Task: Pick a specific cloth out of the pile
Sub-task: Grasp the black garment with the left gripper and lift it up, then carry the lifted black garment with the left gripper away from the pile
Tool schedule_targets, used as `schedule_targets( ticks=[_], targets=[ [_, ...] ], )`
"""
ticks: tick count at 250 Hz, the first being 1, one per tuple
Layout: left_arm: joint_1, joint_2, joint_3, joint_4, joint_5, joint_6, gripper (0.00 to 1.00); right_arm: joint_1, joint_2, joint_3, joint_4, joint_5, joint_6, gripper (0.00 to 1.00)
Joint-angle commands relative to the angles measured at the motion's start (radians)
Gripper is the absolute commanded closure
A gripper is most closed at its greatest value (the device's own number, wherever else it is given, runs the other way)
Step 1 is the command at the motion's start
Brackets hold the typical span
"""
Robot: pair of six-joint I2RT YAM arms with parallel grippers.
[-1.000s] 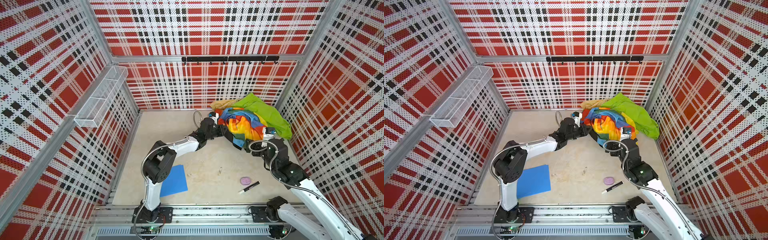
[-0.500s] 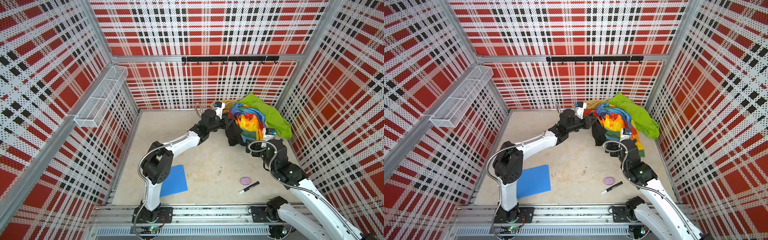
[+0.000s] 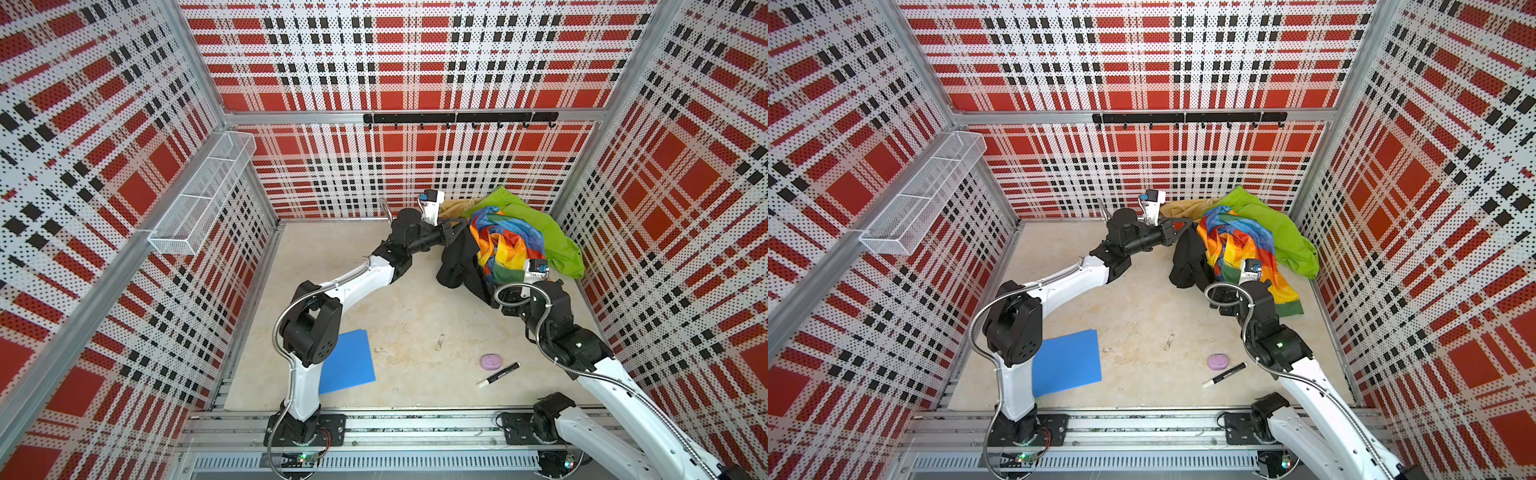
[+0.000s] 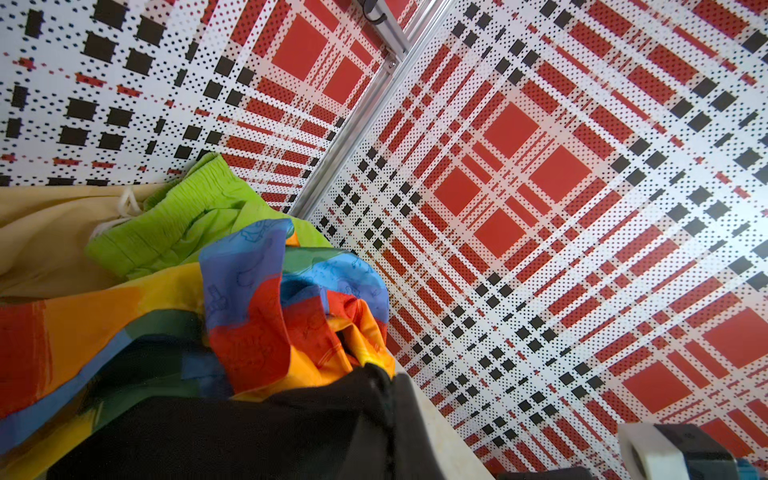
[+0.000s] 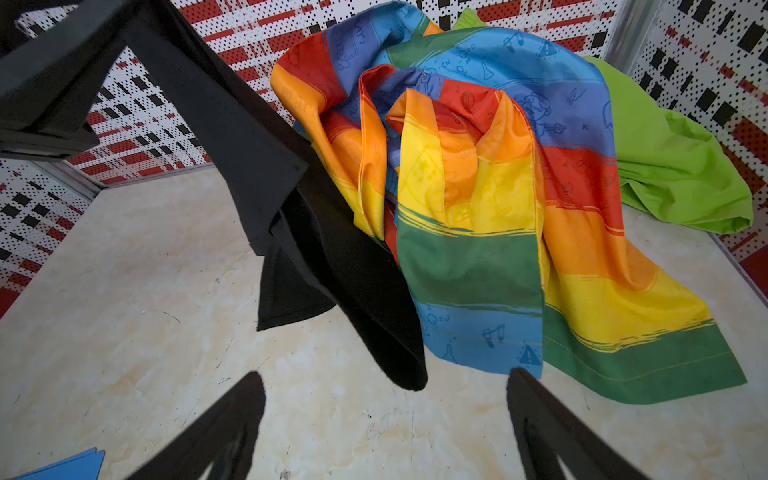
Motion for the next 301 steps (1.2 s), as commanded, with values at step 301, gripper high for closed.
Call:
schedule_targets(
  ticks=[301],
  targets=[
    [0.075, 0.115, 0.523, 0.168, 0.177, -0.102, 1.00, 0.000, -0.019, -0.016, 0.035, 0.006, 0.019, 0.03]
  ],
)
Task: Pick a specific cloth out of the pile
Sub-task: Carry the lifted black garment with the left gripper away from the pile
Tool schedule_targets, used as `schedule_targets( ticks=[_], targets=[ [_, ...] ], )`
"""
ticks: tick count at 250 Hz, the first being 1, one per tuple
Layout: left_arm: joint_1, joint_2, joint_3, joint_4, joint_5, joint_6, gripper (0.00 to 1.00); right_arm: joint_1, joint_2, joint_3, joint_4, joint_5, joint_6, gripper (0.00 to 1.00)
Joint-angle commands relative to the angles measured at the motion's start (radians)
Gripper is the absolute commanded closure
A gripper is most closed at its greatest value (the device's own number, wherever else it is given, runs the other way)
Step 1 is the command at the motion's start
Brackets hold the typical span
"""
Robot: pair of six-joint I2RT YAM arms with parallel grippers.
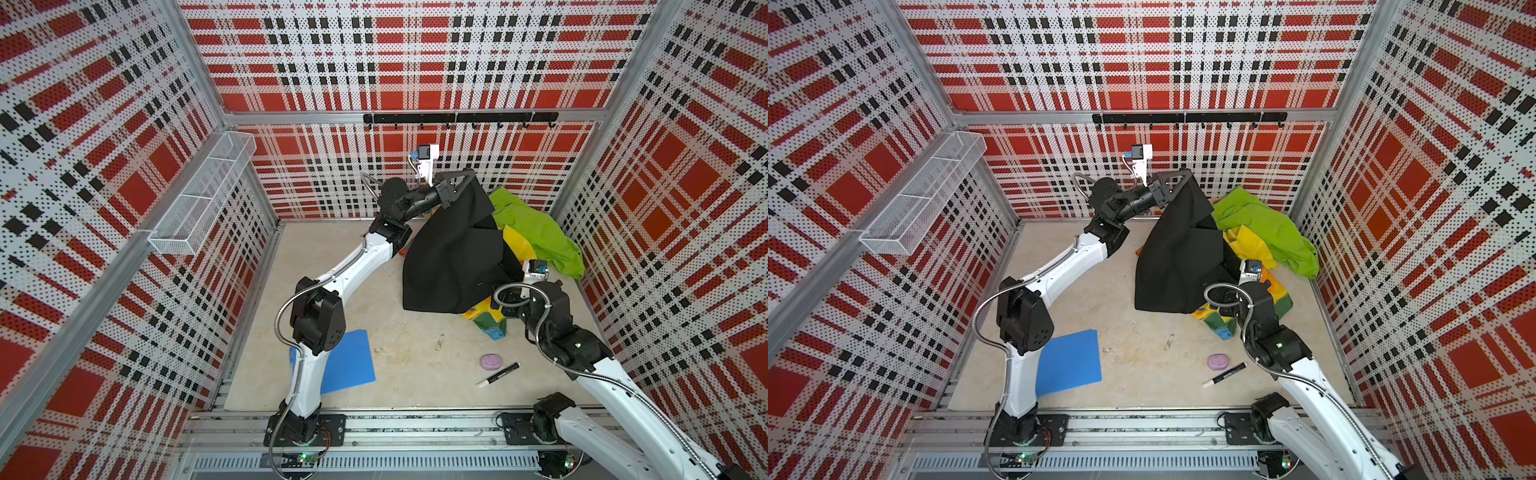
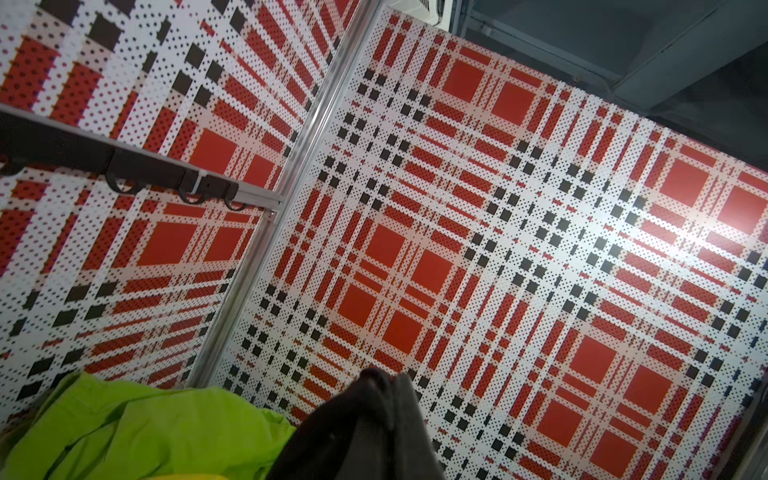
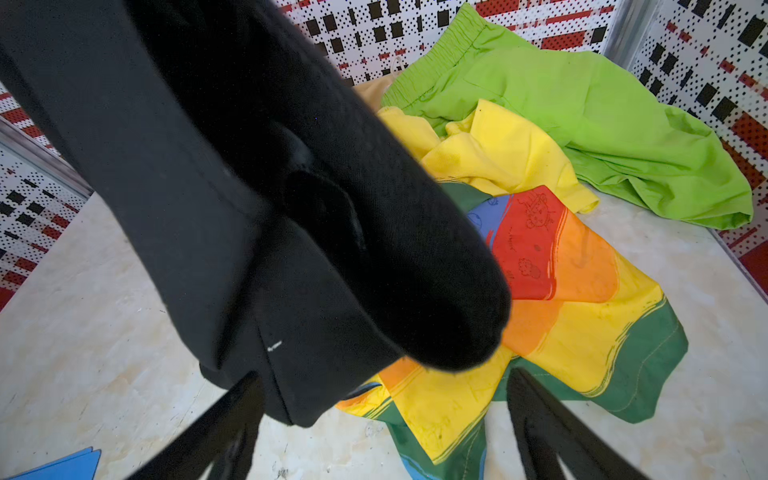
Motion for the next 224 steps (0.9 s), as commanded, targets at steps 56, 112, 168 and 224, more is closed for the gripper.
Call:
schedule_targets(
  ticks=[56, 112, 168, 224],
  targets=[
    [0.062, -0.063, 0.103, -0.004, 0.038, -0.002, 1.00, 0.000, -0.047, -0.041, 0.053, -0.011, 0.029, 0.03],
    [0.105, -0.091, 0.142, -0.003, 0.051, -0.021, 1.00, 0.000, -0.055, -0.040, 0.059, -0.028, 0.024, 0.03],
    [0.125, -0.117, 0.156, -0.004, 0.064, -0.025, 1.00, 0.000, -0.059, -0.047, 0.087, -0.056, 0.031, 0.05],
    [0.175, -0.172, 0.131, -0.018, 0.081, -0.020, 1.00, 0.000, -0.057, -0.055, 0.114, -0.119, 0.044, 0.07]
  ],
)
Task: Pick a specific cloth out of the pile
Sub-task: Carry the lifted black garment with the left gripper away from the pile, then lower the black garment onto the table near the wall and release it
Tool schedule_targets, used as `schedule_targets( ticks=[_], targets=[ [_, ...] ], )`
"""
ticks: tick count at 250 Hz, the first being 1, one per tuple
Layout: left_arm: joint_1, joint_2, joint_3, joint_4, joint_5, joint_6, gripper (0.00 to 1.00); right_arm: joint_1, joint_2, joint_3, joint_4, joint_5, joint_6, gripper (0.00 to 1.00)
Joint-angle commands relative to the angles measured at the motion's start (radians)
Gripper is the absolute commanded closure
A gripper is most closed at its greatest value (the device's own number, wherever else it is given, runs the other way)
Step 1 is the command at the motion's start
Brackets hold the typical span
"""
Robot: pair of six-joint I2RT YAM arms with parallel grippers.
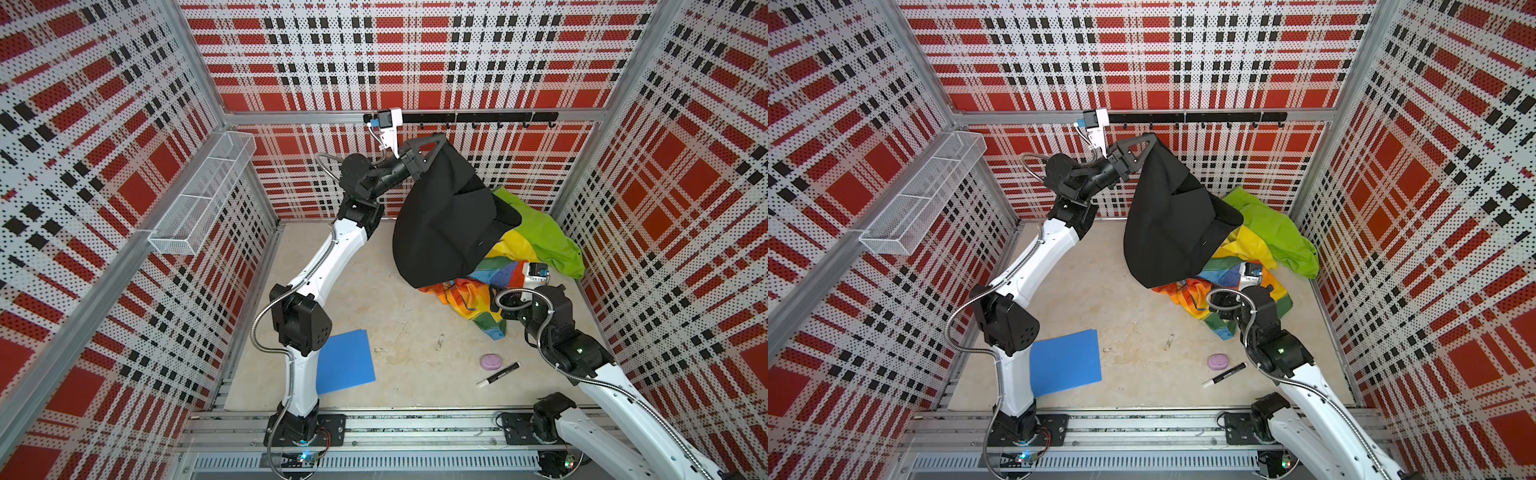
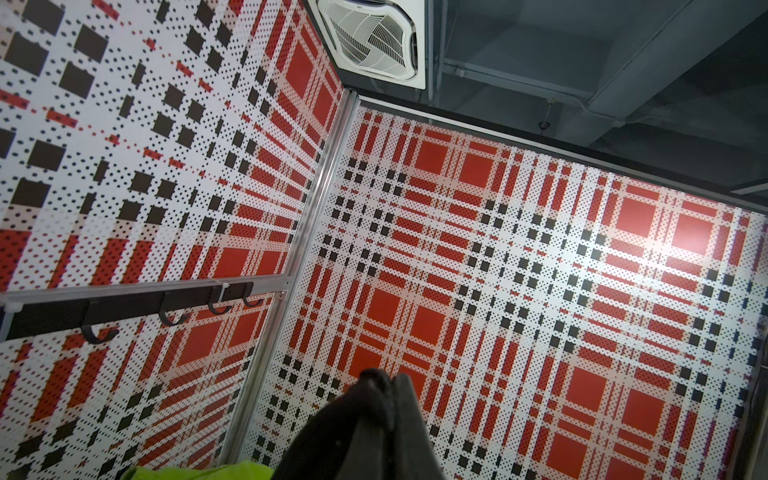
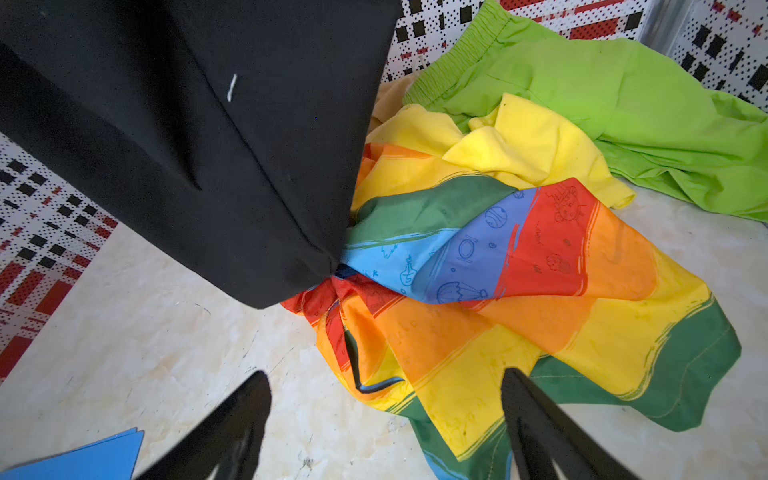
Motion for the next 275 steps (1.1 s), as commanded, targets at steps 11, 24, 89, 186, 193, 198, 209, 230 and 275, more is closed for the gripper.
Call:
schedule_targets(
  ticks=[11, 24, 89, 186, 193, 198, 209, 230, 275],
  targets=[
    [0.060, -0.090, 0.016, 0.013, 0.025, -0.003, 1.00, 0.000, -0.011, -0.017, 0.084, -0.059, 0.016, 0.07],
    [0.087, -0.104, 0.010, 0.011, 0.035, -0.010, 1.00, 0.000, -0.003, -0.014, 0.094, -0.070, 0.020, 0.07],
    [0.250, -0.238, -0.134, 0.008, 0.065, -0.017, 1.00, 0.079, 0.074, 0.037, 0.124, -0.015, 0.012, 0.07],
    [0.563, -0.436, -0.429, -0.010, 0.135, -0.019, 1.00, 0.274, 0.300, 0.146, 0.215, 0.071, -0.012, 0.07],
    [0.576, -0.445, -0.442, -0.012, 0.142, -0.019, 1.00, 0.276, 0.310, 0.150, 0.222, 0.065, -0.011, 0.07],
    [0.585, -0.449, -0.451, -0.009, 0.148, -0.020, 1.00, 0.277, 0.317, 0.154, 0.224, 0.063, -0.010, 0.07],
    [0.597, -0.456, -0.470, -0.009, 0.160, -0.016, 1.00, 0.280, 0.330, 0.159, 0.229, 0.060, -0.009, 0.07],
    [0.607, -0.473, -0.516, -0.010, 0.180, -0.002, 1.00, 0.289, 0.342, 0.169, 0.235, 0.061, -0.012, 0.06],
    [0.611, -0.576, -0.796, -0.013, 0.094, 0.108, 1.00, 0.294, 0.328, 0.153, 0.237, 0.066, -0.007, 0.07]
  ],
)
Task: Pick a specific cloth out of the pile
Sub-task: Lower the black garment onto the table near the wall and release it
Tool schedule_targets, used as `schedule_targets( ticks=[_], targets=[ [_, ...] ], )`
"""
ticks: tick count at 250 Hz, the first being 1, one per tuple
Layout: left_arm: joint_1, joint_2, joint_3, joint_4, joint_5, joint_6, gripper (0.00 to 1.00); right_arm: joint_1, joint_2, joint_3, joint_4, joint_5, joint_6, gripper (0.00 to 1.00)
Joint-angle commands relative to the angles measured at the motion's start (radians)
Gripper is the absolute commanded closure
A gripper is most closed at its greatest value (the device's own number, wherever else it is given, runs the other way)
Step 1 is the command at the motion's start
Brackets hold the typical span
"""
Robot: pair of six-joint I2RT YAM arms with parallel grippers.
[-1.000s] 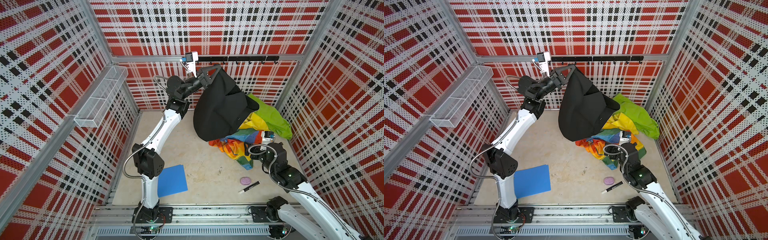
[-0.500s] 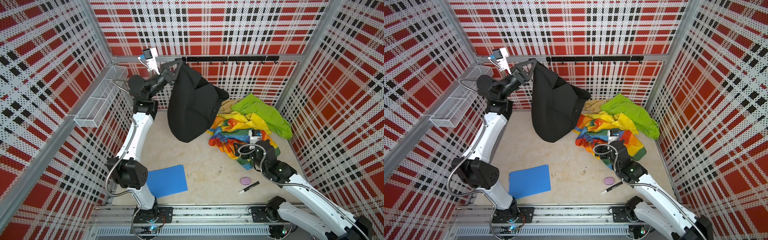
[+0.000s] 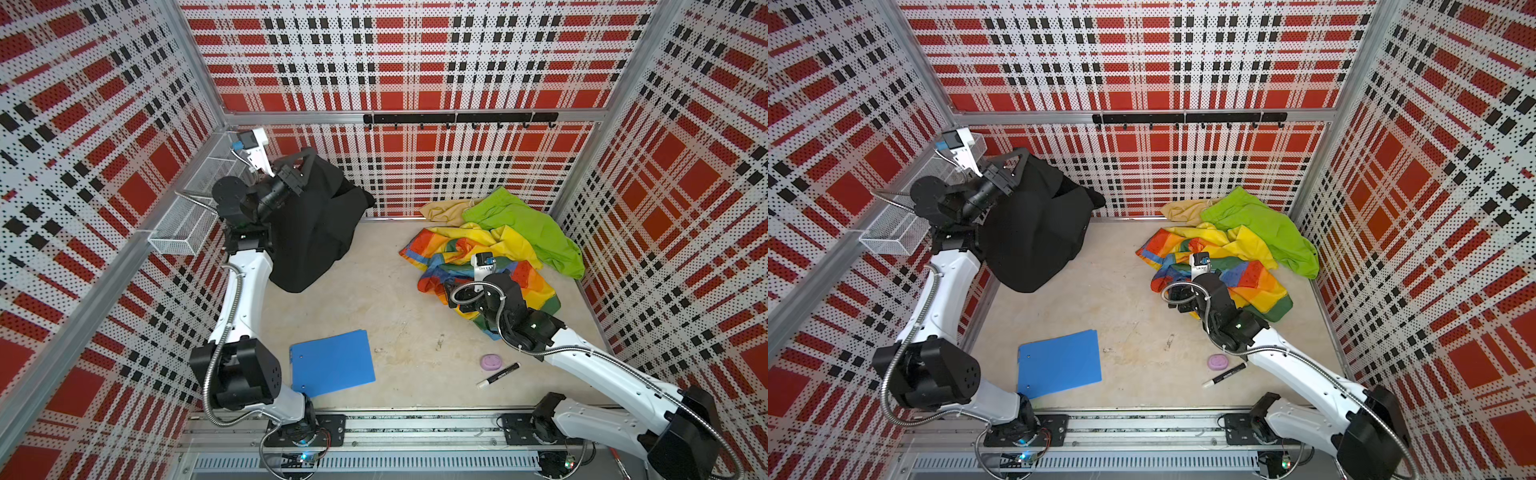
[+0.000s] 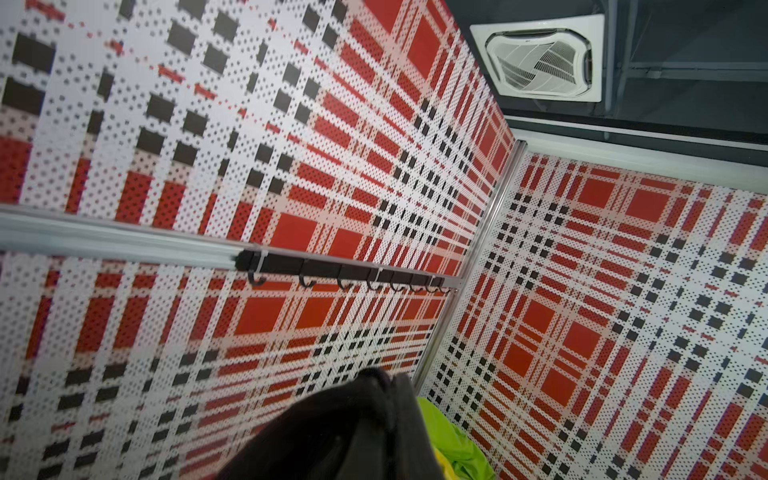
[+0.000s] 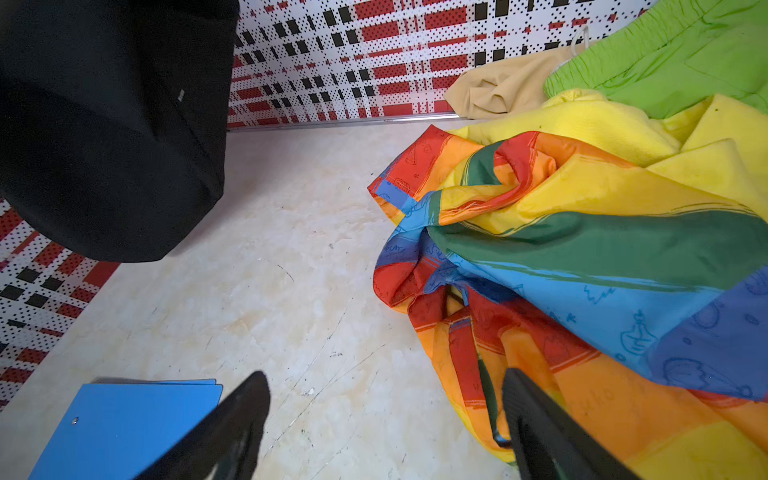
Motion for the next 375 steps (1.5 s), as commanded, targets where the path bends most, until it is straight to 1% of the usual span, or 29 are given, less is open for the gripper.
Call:
schedule_targets(
  ticks=[1, 35, 68, 97, 128, 141, 186, 214, 234, 265, 277, 292, 316, 327, 336, 345, 359, 375],
  targets=[
    [0.003, -0.081, -0.142, 0.024, -0.040, 0.087, 1.00, 0.007, -0.017, 0.013, 0.058, 0.015, -0.010, 0.06],
    [0.002, -0.131, -0.322, 0.023, -0.108, 0.148, 1.00, 0.009, -0.033, 0.004, 0.056, 0.003, -0.017, 0.07],
    [0.002, -0.136, -0.379, 0.043, -0.104, 0.140, 1.00, 0.008, -0.026, 0.009, 0.058, -0.011, -0.023, 0.07],
    [-0.005, -0.136, -0.356, 0.043, -0.091, 0.125, 1.00, 0.007, -0.008, 0.009, 0.076, -0.021, -0.015, 0.07],
    [0.006, -0.159, -0.343, 0.030, -0.131, 0.129, 1.00, 0.011, -0.005, 0.008, 0.082, -0.027, -0.002, 0.06],
    [0.010, -0.161, -0.326, 0.031, -0.128, 0.129, 1.00, 0.010, -0.015, 0.004, 0.082, -0.023, -0.001, 0.06],
    [0.013, -0.115, -0.193, 0.030, -0.085, 0.096, 1.00, 0.011, -0.031, 0.009, 0.062, -0.008, -0.013, 0.06],
    [0.012, -0.071, -0.111, 0.037, -0.083, 0.079, 1.00, 0.012, -0.024, 0.011, 0.067, -0.015, -0.007, 0.07],
    [0.012, -0.036, -0.067, 0.074, -0.077, 0.043, 1.00, 0.013, -0.019, 0.007, 0.074, -0.020, 0.004, 0.07],
    [0.023, 0.015, -0.039, 0.215, -0.046, -0.070, 0.99, 0.013, -0.016, 0.011, 0.063, -0.017, 0.007, 0.07],
    [0.037, 0.016, -0.047, 0.228, -0.046, -0.086, 1.00, 0.013, -0.020, 0.010, 0.058, -0.012, 0.008, 0.07],
    [0.056, -0.005, -0.098, 0.240, -0.063, -0.082, 1.00, 0.013, -0.026, 0.007, 0.053, -0.007, 0.008, 0.07],
    [0.095, -0.057, -0.202, 0.220, -0.094, -0.041, 1.00, 0.013, -0.034, 0.000, 0.056, 0.001, 0.007, 0.07],
    [0.113, -0.081, -0.233, 0.175, -0.114, -0.004, 1.00, 0.013, -0.031, 0.000, 0.056, -0.001, 0.008, 0.07],
    [0.125, -0.101, -0.252, 0.100, -0.132, 0.048, 1.00, 0.014, -0.026, 0.003, 0.056, -0.004, 0.005, 0.07],
    [0.131, -0.126, -0.266, 0.013, -0.177, 0.112, 1.00, 0.014, -0.017, 0.006, 0.058, -0.006, 0.003, 0.07],
    [0.131, -0.167, -0.288, -0.127, -0.287, 0.213, 1.00, 0.013, -0.003, 0.012, 0.059, -0.009, 0.000, 0.07],
    [0.131, -0.208, -0.321, -0.220, -0.393, 0.278, 1.00, 0.014, 0.014, 0.023, 0.061, -0.013, -0.001, 0.07]
  ],
)
